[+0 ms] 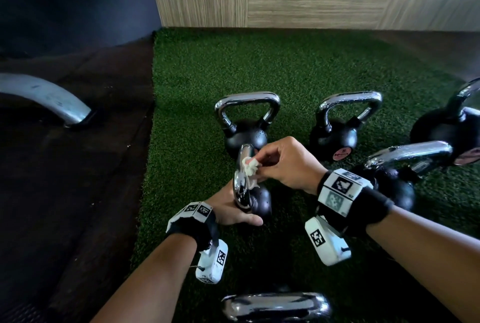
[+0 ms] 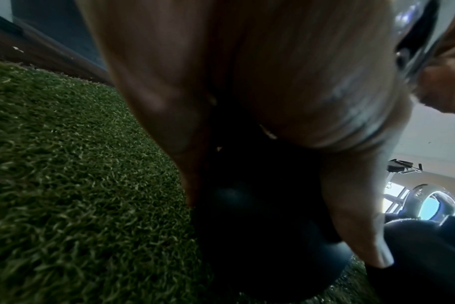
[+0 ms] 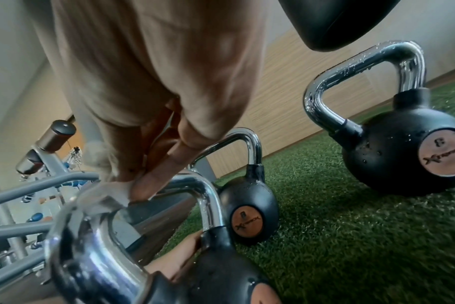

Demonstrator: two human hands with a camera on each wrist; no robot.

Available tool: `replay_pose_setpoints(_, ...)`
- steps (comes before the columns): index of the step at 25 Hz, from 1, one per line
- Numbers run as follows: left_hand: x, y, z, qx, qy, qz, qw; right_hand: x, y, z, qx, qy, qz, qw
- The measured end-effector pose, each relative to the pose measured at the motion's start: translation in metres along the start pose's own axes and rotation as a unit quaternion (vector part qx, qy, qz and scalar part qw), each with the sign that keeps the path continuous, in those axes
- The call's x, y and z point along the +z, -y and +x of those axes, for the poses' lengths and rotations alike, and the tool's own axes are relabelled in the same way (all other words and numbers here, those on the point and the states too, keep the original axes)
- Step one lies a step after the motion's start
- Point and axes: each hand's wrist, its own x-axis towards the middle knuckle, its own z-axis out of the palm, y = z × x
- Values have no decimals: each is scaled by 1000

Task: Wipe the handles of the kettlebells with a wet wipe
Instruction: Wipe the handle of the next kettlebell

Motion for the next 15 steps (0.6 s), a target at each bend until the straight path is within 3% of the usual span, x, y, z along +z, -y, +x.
replay_pose_setpoints(4,-2,2,2,-2,9,-30,1000,7,4,-7,47,25,140,989)
replay_pose_setpoints(8,-2,-3,-2,41,29,4,999,16,3,-21,49,80,76,993)
replay_pose_setpoints(15,-2,-6,-4,16,59,6,998,28,-11,-28,34,38,-103,993)
